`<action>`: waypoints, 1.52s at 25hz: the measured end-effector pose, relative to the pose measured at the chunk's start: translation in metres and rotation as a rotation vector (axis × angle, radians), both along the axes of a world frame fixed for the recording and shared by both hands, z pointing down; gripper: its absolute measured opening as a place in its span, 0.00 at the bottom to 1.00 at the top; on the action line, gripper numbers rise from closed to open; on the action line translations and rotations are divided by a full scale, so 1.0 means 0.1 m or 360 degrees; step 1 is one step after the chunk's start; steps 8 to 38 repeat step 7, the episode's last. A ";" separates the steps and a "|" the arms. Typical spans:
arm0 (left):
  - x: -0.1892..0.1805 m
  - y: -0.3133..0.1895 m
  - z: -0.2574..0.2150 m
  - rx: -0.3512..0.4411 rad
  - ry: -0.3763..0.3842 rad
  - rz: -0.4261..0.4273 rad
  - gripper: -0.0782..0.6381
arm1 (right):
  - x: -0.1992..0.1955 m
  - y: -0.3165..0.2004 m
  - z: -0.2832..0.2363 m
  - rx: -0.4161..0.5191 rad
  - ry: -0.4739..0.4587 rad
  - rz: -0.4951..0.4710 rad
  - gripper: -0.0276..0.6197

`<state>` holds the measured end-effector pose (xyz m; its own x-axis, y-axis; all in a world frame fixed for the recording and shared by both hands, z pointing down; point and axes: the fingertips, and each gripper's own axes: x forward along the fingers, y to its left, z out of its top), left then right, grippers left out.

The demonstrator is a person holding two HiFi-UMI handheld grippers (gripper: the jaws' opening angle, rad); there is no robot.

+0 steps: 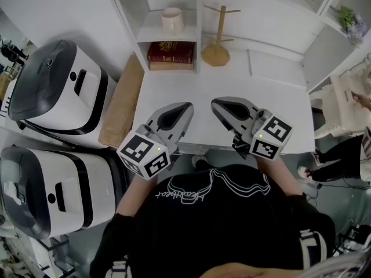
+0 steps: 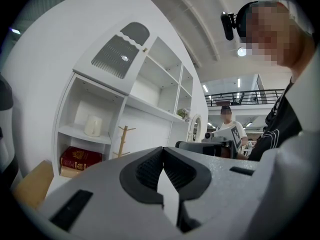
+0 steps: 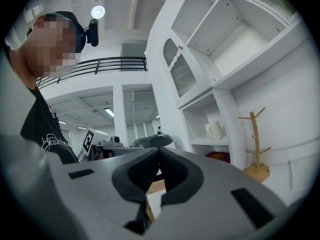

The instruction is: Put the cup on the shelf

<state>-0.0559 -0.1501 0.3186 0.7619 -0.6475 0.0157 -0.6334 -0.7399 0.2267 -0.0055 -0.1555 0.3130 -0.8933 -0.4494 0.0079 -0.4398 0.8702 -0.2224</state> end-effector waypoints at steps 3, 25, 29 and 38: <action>-0.02 0.01 0.00 -0.0001 -0.0001 -0.0005 0.12 | -0.01 0.01 0.00 0.0000 0.0000 0.0001 0.05; -0.04 0.02 -0.01 -0.0001 0.0002 -0.0015 0.12 | -0.04 0.03 -0.01 0.0001 0.0004 -0.0006 0.05; -0.04 0.02 -0.01 -0.0001 0.0002 -0.0015 0.12 | -0.04 0.03 -0.01 0.0001 0.0004 -0.0006 0.05; -0.04 0.02 -0.01 -0.0001 0.0002 -0.0015 0.12 | -0.04 0.03 -0.01 0.0001 0.0004 -0.0006 0.05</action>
